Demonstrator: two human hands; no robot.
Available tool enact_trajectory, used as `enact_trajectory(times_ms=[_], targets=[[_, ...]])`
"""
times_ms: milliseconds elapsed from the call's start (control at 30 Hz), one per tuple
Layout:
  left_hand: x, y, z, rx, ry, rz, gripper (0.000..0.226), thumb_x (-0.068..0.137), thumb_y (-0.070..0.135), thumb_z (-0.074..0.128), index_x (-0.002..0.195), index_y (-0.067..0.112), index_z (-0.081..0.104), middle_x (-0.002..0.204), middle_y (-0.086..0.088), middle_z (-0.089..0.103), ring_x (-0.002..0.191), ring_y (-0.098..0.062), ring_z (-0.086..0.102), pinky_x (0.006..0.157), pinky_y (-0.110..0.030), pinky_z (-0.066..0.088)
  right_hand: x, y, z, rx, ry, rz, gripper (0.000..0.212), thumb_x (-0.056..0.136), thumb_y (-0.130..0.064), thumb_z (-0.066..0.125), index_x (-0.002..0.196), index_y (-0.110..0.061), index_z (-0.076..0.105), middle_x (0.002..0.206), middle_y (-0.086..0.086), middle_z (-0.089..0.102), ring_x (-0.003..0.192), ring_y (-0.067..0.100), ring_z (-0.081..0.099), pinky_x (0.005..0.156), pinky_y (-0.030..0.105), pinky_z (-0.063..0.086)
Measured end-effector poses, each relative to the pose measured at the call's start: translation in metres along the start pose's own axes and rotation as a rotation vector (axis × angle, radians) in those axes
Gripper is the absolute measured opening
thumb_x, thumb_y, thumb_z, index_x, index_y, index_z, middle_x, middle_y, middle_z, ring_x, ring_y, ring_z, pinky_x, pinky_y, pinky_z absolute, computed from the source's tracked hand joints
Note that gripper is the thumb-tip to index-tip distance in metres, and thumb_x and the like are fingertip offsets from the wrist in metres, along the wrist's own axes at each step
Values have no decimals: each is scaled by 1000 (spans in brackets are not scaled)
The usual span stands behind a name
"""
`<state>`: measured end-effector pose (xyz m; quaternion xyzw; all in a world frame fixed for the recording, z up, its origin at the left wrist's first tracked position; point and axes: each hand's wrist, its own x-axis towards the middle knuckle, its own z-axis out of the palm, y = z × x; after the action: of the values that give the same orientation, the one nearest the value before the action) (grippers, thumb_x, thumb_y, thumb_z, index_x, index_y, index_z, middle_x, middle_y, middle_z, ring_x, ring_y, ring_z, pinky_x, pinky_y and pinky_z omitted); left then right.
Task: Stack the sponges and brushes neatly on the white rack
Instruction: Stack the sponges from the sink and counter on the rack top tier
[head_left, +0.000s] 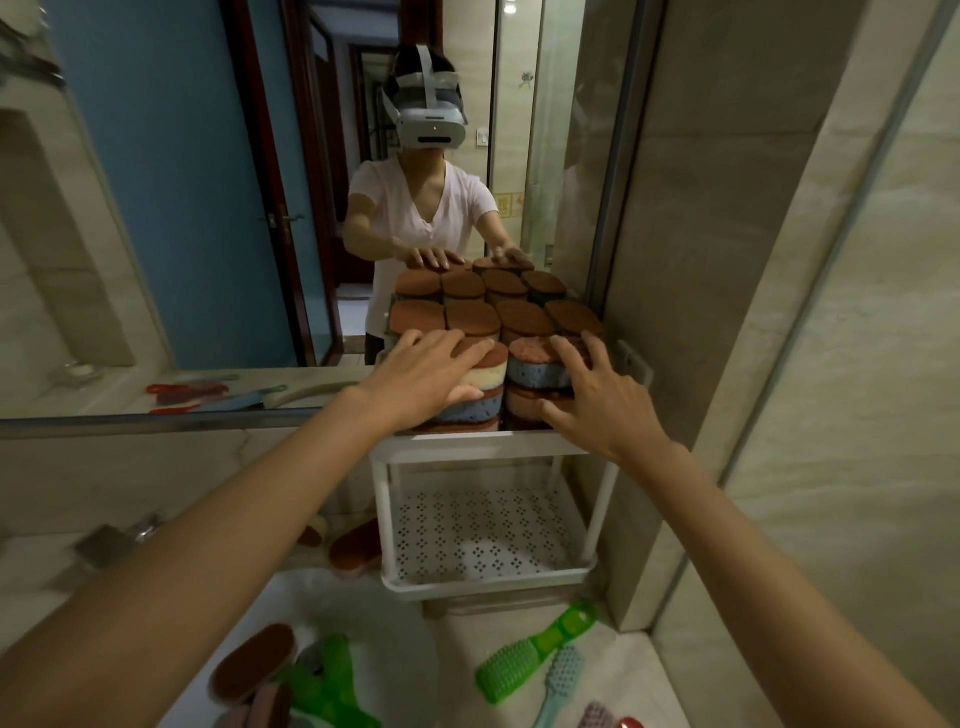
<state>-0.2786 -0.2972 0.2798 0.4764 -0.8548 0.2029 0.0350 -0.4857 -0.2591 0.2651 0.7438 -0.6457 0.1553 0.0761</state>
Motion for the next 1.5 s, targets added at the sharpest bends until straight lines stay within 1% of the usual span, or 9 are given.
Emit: enact_trajectory(times_ms=[133, 267, 433, 567, 700, 800, 1000, 1200, 1500], targets=[[-12, 6, 2, -34, 97, -82, 68, 93, 48, 40, 150, 19, 15, 155, -11, 22, 145, -26, 18, 116, -47, 11, -9, -21, 4, 65, 198, -114, 61, 88, -42, 50, 141, -20, 30, 152, 10, 23, 99, 32, 62, 60, 30, 46], [-38, 1, 3, -213, 352, -197, 56, 91, 40, 36, 136, 8, 46, 135, -16, 52, 126, -32, 48, 109, -48, 27, -27, -63, 20, 198, 437, -363, 38, 82, -29, 46, 107, -4, 59, 106, 15, 62, 61, 26, 62, 40, 23, 38], [-107, -20, 26, -526, 504, -532, 33, 92, 10, 46, 122, 1, 57, 119, -19, 58, 109, -33, 55, 92, -37, 40, -61, -130, 73, 352, 271, -513, 30, 80, -25, 43, 87, -6, 64, 84, 11, 64, 51, 28, 60, 36, 25, 40], [-177, -36, 86, -692, 289, -792, 26, 94, 10, 44, 114, 2, 60, 115, -19, 59, 106, -32, 57, 86, -37, 42, -86, -181, 140, 393, -4, -567, 34, 78, -27, 41, 91, -8, 66, 86, 10, 66, 54, 29, 63, 39, 27, 46], [-234, -49, 165, -776, -89, -941, 22, 92, 11, 46, 102, 2, 63, 106, -19, 63, 100, -34, 59, 85, -39, 44, -94, -222, 202, 273, -488, -420, 39, 93, -28, 43, 126, -9, 48, 128, 15, 49, 106, 36, 58, 82, 39, 47], [-264, -61, 220, -827, -370, -955, 22, 92, 11, 44, 95, 1, 63, 100, -17, 66, 97, -32, 61, 86, -39, 48, -85, -246, 236, 201, -719, -278, 47, 95, -27, 43, 138, -10, 33, 142, 15, 32, 119, 37, 47, 95, 44, 42], [-268, -86, 314, -817, -650, -790, 33, 89, 14, 52, 120, 2, 56, 121, -19, 58, 111, -32, 57, 92, -37, 46, -30, -262, 281, -15, -679, -125, 74, 87, 2, 47, 148, -16, 9, 157, 12, -6, 141, 39, 15, 107, 47, 36], [-268, -91, 379, -770, -831, -728, 66, 87, 19, 59, 144, 10, 25, 142, -16, 38, 130, -32, 41, 105, -41, 38, 8, -258, 313, -231, -716, -110, 77, 85, -2, 52, 147, -17, 9, 155, 12, 6, 138, 35, 18, 102, 47, 37], [-263, -89, 420, -643, -849, -675, 83, 75, 34, 72, 139, 5, 28, 141, -16, 35, 131, -31, 36, 103, -39, 37, 32, -250, 330, -365, -776, -29, 84, 76, -7, 67, 144, -14, 18, 150, 13, 21, 139, 31, 19, 106, 41, 35]])
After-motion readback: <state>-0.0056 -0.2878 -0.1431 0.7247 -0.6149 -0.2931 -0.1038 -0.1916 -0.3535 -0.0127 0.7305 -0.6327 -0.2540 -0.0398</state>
